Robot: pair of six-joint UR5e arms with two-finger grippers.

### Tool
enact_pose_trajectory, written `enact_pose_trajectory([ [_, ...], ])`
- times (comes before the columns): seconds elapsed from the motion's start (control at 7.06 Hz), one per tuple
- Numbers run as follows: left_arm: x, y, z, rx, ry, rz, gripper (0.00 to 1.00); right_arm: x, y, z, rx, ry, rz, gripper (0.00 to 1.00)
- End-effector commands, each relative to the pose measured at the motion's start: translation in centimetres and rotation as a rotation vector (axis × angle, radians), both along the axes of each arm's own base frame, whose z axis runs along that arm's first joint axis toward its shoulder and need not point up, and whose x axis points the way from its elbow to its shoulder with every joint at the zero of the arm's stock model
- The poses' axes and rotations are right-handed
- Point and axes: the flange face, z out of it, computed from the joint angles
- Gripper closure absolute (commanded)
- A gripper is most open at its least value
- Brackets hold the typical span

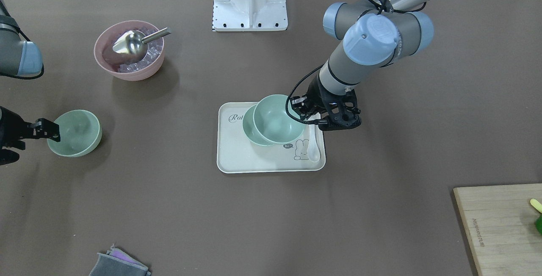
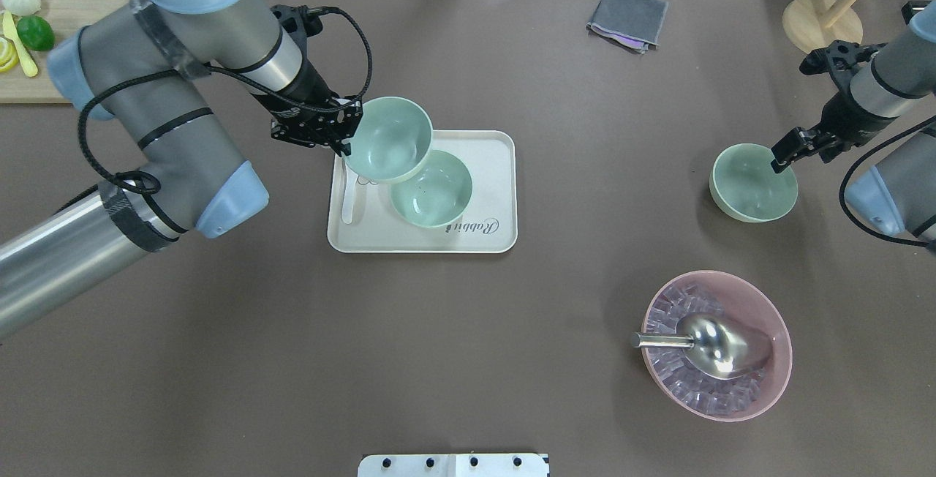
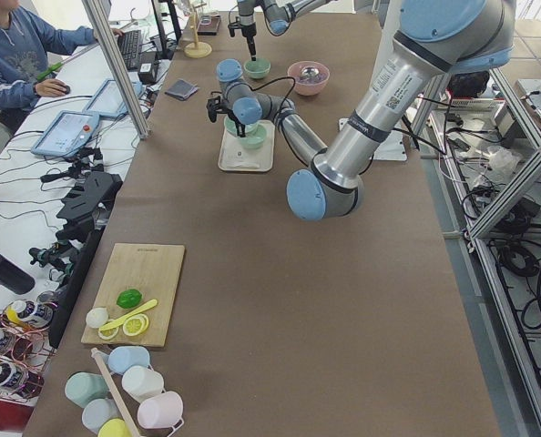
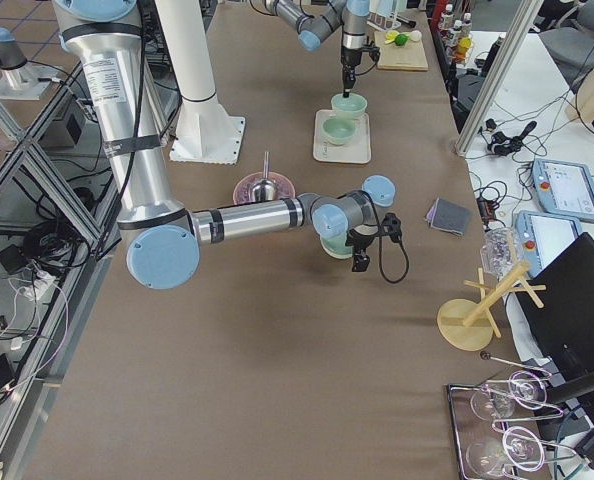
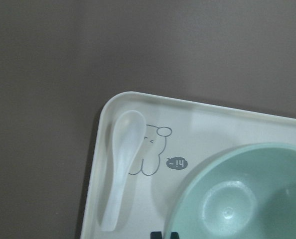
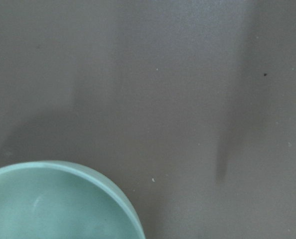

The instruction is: Stack green bowls together

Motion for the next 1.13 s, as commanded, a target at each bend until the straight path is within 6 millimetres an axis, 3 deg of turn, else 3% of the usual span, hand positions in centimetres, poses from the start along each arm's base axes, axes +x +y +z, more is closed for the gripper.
enact_pose_trajectory([
  [0.0,2.5,1.5,-0.1,0.017,-0.019,-0.004,1.00,-0.3,0.0,0.0,-0.002,0.001,-0.004,0.07],
  [0.85,4.3,2.9,0.6,0.012,-0.029,0.024,1.00,-1.2,-0.2,0.5,-0.010,0.007,-0.016,0.11],
  [0.99,4.4,2.9,0.7,0.011,-0.030,0.024,1.00,-1.2,-0.2,0.6,-0.012,0.006,-0.016,0.33],
])
